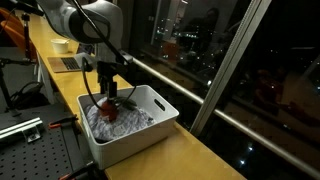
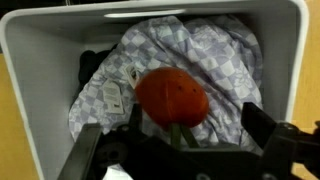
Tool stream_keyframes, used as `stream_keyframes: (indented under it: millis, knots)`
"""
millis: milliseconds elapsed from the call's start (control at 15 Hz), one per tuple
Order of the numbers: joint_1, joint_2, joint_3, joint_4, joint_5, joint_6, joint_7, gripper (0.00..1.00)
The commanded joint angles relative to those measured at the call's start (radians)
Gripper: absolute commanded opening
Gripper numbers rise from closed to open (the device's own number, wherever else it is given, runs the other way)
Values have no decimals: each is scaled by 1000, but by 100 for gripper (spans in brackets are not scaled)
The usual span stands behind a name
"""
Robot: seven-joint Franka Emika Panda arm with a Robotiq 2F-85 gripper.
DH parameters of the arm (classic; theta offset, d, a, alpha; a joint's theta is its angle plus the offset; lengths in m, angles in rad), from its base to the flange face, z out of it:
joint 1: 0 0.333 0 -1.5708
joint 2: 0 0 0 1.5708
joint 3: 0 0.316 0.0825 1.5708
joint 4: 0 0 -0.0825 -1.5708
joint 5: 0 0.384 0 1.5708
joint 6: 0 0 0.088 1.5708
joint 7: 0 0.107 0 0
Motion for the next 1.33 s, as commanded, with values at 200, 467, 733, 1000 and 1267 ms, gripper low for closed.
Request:
stream_keyframes:
  millis: [200,467,733,1000,1267]
  knots:
    - [24,143,-59,45,1,58,11,100]
    - [28,190,-80,57,21,53,1,74]
    - [29,134,-88,21,34,29,-3,44]
    - [39,-80,-72,-55,59,-45,1,15]
    - [78,-226,-17,25,-18,-254,45,5]
